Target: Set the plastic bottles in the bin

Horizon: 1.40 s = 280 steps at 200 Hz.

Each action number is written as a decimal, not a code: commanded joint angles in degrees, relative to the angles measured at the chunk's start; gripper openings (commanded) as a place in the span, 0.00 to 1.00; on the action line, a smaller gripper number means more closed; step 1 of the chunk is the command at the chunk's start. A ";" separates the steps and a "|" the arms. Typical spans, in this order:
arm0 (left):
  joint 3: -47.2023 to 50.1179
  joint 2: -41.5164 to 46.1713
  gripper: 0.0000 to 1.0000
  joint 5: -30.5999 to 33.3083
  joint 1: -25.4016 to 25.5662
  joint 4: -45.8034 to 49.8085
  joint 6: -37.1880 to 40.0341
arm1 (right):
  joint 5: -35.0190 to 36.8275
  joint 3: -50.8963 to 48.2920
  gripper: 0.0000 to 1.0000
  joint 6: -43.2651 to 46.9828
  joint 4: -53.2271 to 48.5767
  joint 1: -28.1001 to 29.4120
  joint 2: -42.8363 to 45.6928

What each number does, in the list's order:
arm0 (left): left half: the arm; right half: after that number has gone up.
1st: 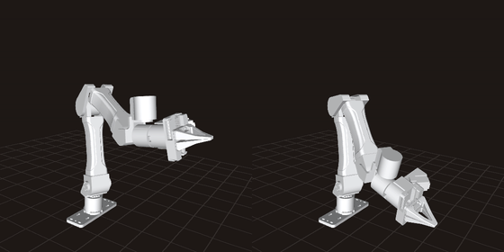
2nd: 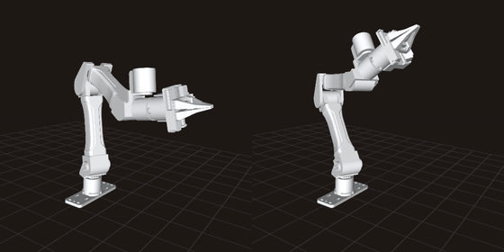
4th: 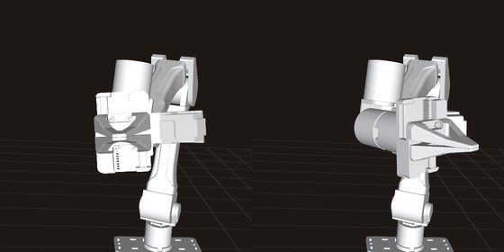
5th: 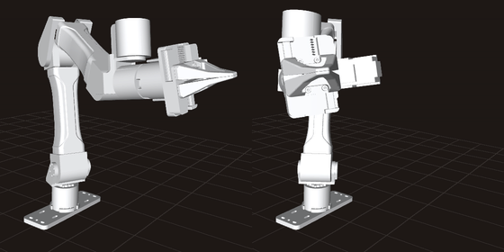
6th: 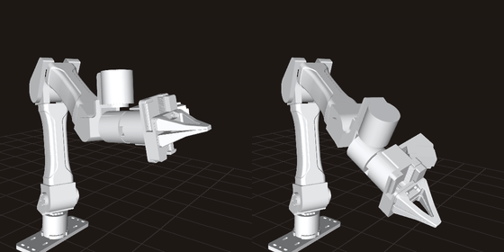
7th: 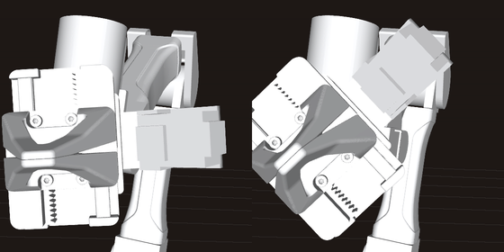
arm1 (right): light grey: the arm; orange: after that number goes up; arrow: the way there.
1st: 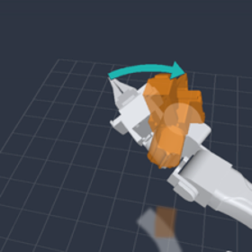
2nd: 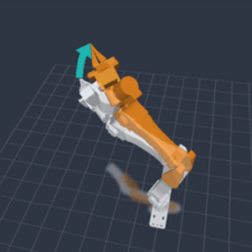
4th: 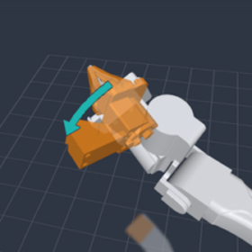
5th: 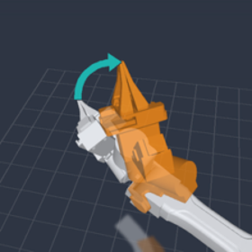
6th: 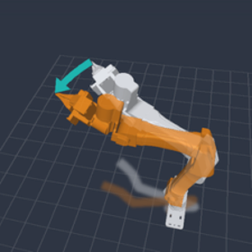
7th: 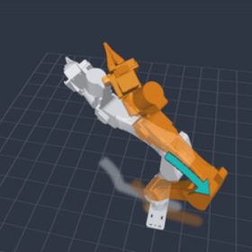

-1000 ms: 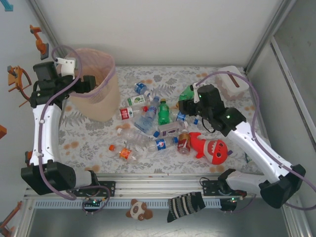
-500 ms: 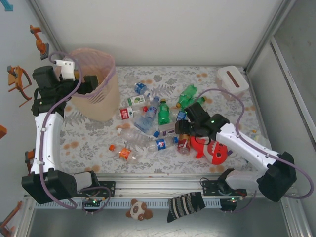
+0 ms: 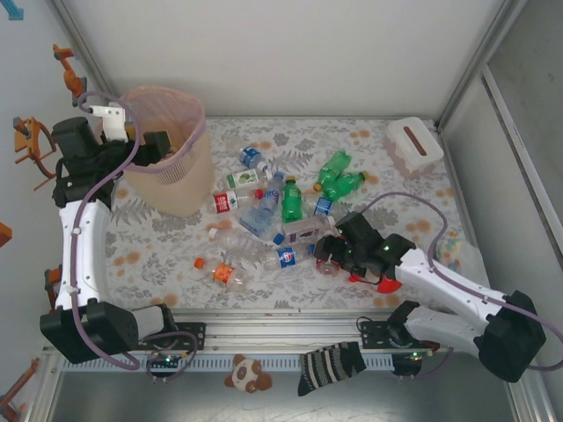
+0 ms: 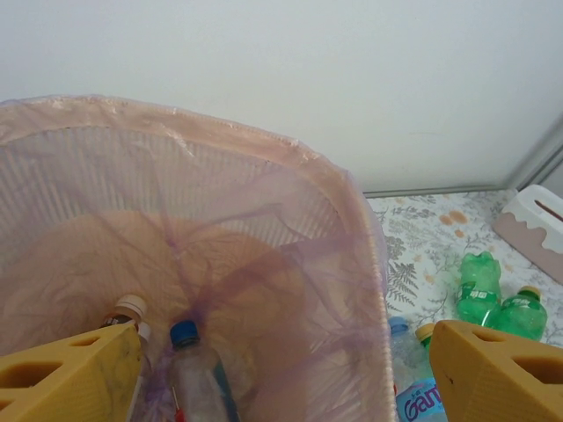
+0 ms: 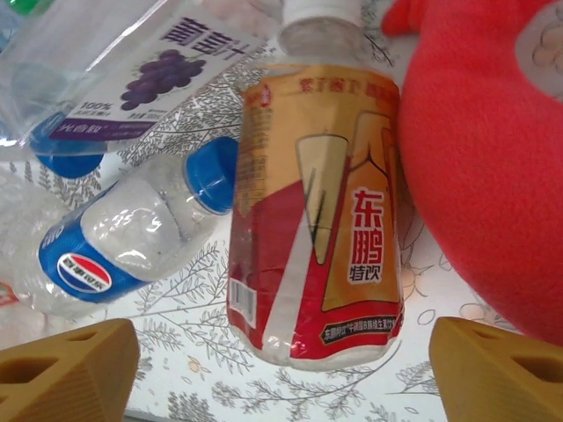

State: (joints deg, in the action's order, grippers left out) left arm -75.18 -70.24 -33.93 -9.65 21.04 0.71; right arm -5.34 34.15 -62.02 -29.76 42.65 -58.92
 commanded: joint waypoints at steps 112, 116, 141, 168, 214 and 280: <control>0.65 1.18 0.85 -2.99 -0.46 -1.88 -1.23 | 0.55 -12.46 0.88 -11.59 24.43 0.50 -1.11; 0.65 1.16 0.85 -2.99 -0.42 -1.91 -1.17 | 0.60 -12.65 0.87 -11.71 24.99 0.48 -1.16; 0.69 1.21 0.85 -3.11 -0.46 -1.95 -1.18 | 1.09 -13.41 0.83 -12.15 27.18 0.45 -1.31; 0.69 1.18 0.85 -3.24 -0.46 -1.88 -1.34 | 1.13 -13.58 0.79 -12.07 27.99 0.47 -1.88; 0.65 1.16 0.85 -3.15 -0.46 -1.79 -1.29 | 1.30 -13.65 0.73 -12.16 28.52 0.43 -2.99; 0.70 1.10 0.85 -3.09 -0.46 -1.81 -1.33 | 1.30 -13.67 0.73 -12.59 29.58 0.42 -4.80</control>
State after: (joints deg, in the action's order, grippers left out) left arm -74.96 -70.24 -35.66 -9.80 20.32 0.14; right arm -5.96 21.19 -73.73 -1.67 42.85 -63.11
